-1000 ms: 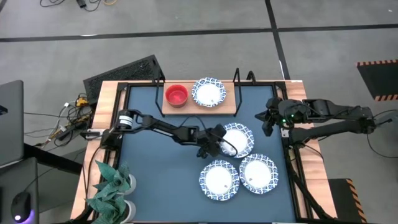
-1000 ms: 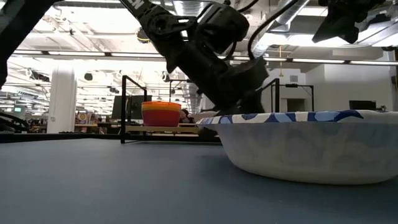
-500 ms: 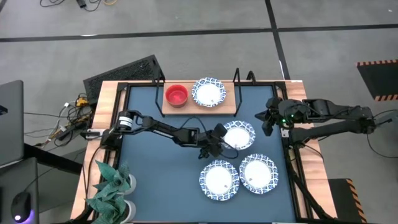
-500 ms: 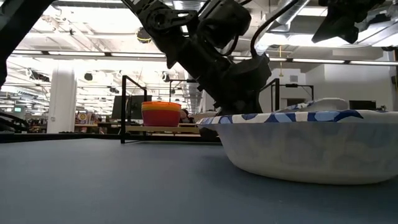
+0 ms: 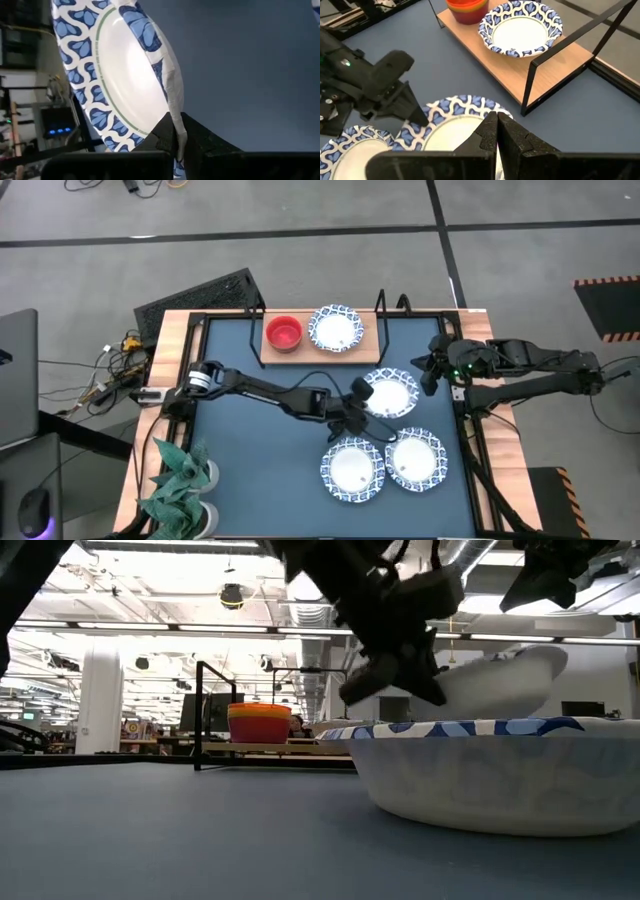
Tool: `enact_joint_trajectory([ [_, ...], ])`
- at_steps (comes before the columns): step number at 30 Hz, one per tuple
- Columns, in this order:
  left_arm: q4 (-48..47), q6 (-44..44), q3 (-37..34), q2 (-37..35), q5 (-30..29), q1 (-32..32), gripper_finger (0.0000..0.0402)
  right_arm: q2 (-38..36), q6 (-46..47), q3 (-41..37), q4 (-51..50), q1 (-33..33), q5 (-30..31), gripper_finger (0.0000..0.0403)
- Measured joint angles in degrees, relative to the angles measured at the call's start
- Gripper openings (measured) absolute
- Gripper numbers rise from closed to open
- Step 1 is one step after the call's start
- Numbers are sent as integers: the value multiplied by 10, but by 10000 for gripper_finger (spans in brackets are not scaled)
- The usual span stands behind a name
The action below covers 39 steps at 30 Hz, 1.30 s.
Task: Place and stack bowls onto a shelf
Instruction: Stack the top right blue patterned paper bowl into the blue patterned paper bowl on the shelf
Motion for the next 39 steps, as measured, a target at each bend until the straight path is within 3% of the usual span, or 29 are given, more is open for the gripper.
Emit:
enact_joint_trajectory([
  [4, -78, -12, 57, -2, -3, -1, 0, 0, -12, 0, -3, 0, 3, 32],
  [11, -153, -38, 115, -53, -8, -1, 0, -2, 0, 0, -31, 0, 63, 31],
  [17, -216, -53, 117, -123, -87, 2, 0, -19, 53, 0, -62, 0, 161, 30],
  [20, -243, -91, 117, -139, -120, 20, 0, -24, 57, 0, -63, 0, 182, 32],
  [29, -289, -127, 75, -126, -129, 130, 0, -26, 58, 0, -69, 0, 195, 30],
  [39, -275, -46, 52, -61, -135, 181, 0, -26, 60, 0, -74, -2, 195, 32],
])
